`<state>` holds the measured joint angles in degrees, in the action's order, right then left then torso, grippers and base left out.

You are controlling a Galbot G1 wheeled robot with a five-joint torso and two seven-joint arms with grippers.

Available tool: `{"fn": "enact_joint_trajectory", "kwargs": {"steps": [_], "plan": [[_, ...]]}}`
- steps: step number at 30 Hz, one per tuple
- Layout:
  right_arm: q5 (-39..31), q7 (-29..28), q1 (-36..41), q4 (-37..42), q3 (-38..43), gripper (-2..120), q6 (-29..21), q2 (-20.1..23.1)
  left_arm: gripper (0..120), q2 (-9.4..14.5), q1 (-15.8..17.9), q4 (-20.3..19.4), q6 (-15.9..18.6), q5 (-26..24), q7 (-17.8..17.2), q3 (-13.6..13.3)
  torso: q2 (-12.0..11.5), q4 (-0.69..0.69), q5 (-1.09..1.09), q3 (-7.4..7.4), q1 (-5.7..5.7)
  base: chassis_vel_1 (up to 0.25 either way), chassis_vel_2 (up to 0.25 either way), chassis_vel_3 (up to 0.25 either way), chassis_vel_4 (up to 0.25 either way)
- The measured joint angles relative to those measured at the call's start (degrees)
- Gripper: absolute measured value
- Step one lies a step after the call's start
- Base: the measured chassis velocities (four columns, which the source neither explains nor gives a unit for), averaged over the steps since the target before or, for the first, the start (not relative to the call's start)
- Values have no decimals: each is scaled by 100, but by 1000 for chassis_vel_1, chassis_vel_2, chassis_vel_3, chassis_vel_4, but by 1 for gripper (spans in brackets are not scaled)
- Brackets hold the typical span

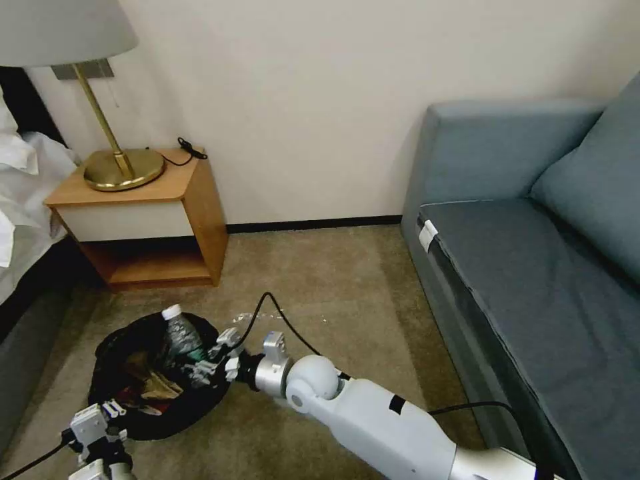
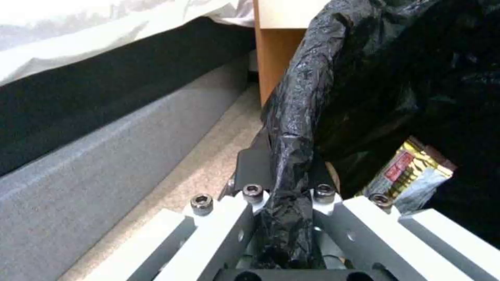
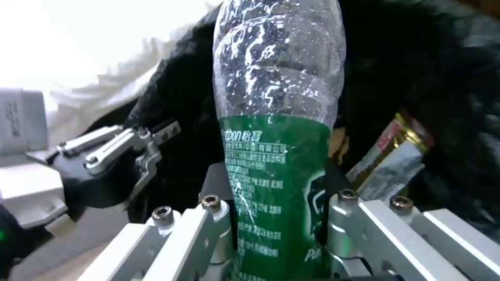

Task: Pick up the trash bin, then pick up the garbage on the floor and place it into the trash bin.

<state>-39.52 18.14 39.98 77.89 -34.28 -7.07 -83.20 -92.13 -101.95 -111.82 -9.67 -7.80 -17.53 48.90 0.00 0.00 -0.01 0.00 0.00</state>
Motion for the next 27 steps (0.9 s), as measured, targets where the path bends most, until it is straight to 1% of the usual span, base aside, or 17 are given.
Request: {"fn": "enact_joint_trajectory", "kwargs": {"steps": [4, 7, 8, 9, 10, 12, 14, 15, 16, 17, 18, 19, 21, 22, 23, 26, 27], "plan": [[250, -95, -100, -212, -114, 23, 44, -137, 2, 0, -2, 0, 0, 31, 0, -2, 0, 0, 0, 0, 0, 0, 0, 0, 0], [542, -323, -164, -481, -202, 23, 99, -292, 2, 0, -1, -16, 0, 53, 0, -7, 0, 0, 0, 0, 0, 0, 0, 0, 0], [674, -412, -173, -562, -228, 25, 99, -339, 2, 0, -1, -20, 0, 59, 0, -9, 0, 0, 0, 0, 0, 0, 0, 0, 0], [674, -412, -173, -562, -228, 25, 99, -339, 2, 0, -1, -20, 0, 59, 0, -9, 0, 0, 0, 0, 0, 0, 0, 0, 0], [888, -487, -177, -652, -249, 30, 99, -385, 2, 0, 1, -20, 0, 61, 0, -11, 0, 1, 0, 0, 0, 0, 0, 0, 0], [1144, -572, -177, -748, -269, 37, 99, -429, 2, 0, 8, -17, 0, 62, 0, -13, 0, 1, 0, 0, 0, 0, 0, 0, 0], [1370, -747, -177, -847, -276, 48, 95, -477, 2, 0, 19, 14, -1, 62, 0, -13, 0, 0, 0, 0, 0, 0, 0, 0, 0], [1370, -747, -177, -847, -276, 48, 95, -477, 2, 0, 19, 14, -1, 62, 0, -13, 0, 0, 0, 0, 0, 0, 0, 0, 0], [1421, -789, -177, -871, -276, 51, 94, -486, 2, 0, 23, 27, -1, 62, 0, -13, 0, 0, 0, 0, 0, 0, 0, 0, 0], [1460, -815, -177, -885, -273, 55, 94, -489, 2, 0, 30, 39, -1, 62, 0, -13, 0, 0, 0, 0, 0, 0, 0, 0, 0], [1505, -841, -181, -894, -266, 62, 94, -489, 2, 0, 44, 59, -1, 61, 0, -13, 0, 0, 0, 0, 0, 0, 0, 0, 0], [1505, -841, -181, -894, -266, 62, 94, -489, 2, 0, 44, 59, -1, 61, 0, -13, 0, 0, 0, 0, 0, 0, 0, 0, 0], [1563, -858, -188, -892, -241, 73, 108, -456, 2, 0, 71, 94, -1, 54, 0, -12, 0, 0, 0, 0, 0, 0, 0, 0, 0], [1587, -860, -186, -889, -236, 76, 124, -442, 2, 0, 77, 103, -1, 52, 0, -12, 0, 0, 0, 0, 0, 0, 0, 0, 0], [1587, -860, -186, -889, -236, 76, 124, -442, 2, 0, 77, 103, -1, 52, 0, -12, 0, 0, 0, 0, 0, 0, 0, 0, 0], [1701, -863, -147, -836, -221, 90, 215, -359, 2, 0, 102, 145, -1, 41, 0, -11, 0, 0, 1, 0, 0, 0, 0, 0, 0], [1701, -863, -147, -836, -221, 90, 215, -359, 2, 0, 102, 145, -1, 41, 0, -11, 0, 0, 1, 0, 0, 0, 0, 0, 0]]}}
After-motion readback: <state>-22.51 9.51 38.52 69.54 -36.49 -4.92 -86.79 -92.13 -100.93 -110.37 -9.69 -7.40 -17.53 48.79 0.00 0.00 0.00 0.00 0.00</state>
